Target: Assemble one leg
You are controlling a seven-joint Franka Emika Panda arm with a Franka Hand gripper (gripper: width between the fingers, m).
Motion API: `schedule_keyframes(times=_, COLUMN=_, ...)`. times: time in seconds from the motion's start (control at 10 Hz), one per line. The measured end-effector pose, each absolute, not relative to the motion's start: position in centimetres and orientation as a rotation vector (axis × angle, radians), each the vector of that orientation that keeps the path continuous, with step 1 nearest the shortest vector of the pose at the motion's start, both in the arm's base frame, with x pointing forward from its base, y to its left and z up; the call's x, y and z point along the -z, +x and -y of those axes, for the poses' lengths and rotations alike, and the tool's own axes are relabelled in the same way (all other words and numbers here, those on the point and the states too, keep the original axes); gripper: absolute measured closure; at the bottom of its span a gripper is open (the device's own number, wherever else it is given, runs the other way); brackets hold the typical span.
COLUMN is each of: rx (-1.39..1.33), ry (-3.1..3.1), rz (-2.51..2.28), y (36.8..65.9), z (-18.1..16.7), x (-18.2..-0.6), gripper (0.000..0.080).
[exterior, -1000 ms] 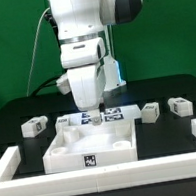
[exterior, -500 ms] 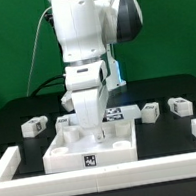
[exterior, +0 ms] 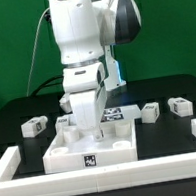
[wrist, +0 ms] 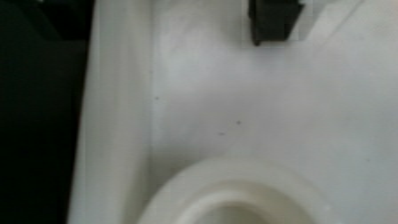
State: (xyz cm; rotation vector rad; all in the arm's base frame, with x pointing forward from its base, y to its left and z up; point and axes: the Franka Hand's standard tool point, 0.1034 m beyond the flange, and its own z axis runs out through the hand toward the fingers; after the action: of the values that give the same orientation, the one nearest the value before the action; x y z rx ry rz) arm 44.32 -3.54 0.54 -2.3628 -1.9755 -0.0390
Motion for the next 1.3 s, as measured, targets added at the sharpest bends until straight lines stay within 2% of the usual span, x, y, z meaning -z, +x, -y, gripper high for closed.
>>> schedule_keyframes(times=0.1, rx=0.038, ry=-2.363, rz=1.975, y=44.3, z=3.5, x=-0.5, gripper=0.0557)
schedule_keyframes(times=0.2, rx=0.038, ry=-2.362, rz=1.975, y=44.3, z=3.5, x=-0.5, gripper=0.0557)
schedule_keyframes(times=0.3, rx=0.041, ry=-2.363, rz=1.977, y=44.4, z=3.5, x=-0.6, gripper=0.0728)
schedule_keyframes(times=0.9, rx=0.041, ry=-2.364, rz=1.977, y=44.4, z=3.6, x=-0.6, gripper=0.0746)
schedule_keyframes(times=1.1, rx=0.035, ry=-2.244, rz=2.125, y=44.9, z=3.7, x=-0.7, gripper=0.0745)
schedule_keyframes(times=1.3, rx=0.029, ry=-2.173, rz=2.211, y=45.6, z=2.1, x=-0.7, gripper=0.0745)
